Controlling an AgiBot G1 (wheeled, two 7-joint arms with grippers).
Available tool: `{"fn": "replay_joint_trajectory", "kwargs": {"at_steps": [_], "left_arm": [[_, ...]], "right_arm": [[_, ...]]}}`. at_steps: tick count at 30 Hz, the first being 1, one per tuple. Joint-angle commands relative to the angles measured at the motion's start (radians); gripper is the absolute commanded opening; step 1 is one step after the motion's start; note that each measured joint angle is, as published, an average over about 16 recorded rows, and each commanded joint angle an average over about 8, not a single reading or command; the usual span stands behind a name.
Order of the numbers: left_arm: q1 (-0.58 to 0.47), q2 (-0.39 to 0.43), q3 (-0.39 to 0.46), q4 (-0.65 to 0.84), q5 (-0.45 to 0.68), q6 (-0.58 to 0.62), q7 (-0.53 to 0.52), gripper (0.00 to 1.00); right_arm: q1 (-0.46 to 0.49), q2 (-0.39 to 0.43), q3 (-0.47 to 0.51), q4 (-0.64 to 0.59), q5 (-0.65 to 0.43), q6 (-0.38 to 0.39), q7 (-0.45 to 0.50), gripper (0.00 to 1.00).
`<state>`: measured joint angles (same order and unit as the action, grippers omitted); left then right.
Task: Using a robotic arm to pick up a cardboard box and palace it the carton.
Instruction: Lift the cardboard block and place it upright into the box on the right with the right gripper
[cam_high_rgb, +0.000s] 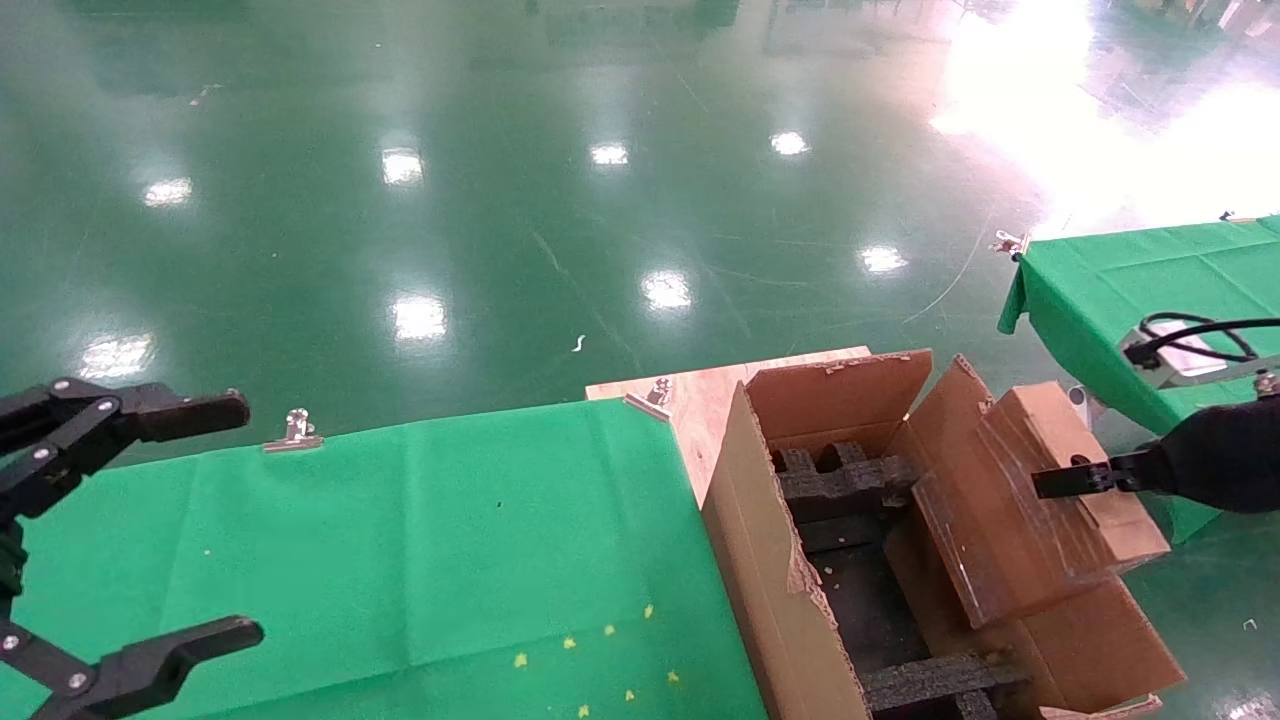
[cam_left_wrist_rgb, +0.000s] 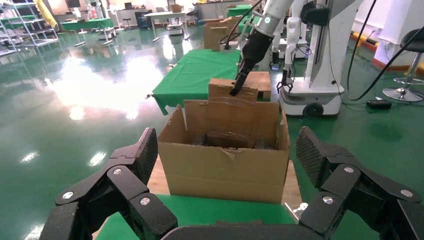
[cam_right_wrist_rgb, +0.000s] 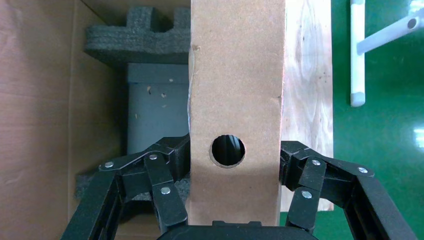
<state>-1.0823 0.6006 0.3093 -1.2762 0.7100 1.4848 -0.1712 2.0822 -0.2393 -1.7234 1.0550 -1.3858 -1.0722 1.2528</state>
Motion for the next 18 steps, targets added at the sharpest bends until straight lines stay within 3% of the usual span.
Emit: {"fn": "replay_joint_trajectory", "kwargs": {"at_steps": [1, 18], "left_arm": [[0.000, 0.000, 0.000, 0.000, 0.000, 0.000, 0.000, 1.00], [0.000, 0.000, 0.001, 0.000, 0.000, 0.000, 0.000, 1.00]], "right_arm": [[-0.016, -0.005, -0.007, -0.009, 0.007, 0.013, 0.002, 0.00], [-0.169, -0.118, -0.047, -0.154, 0.085, 0.133, -0.058, 0.00]]}}
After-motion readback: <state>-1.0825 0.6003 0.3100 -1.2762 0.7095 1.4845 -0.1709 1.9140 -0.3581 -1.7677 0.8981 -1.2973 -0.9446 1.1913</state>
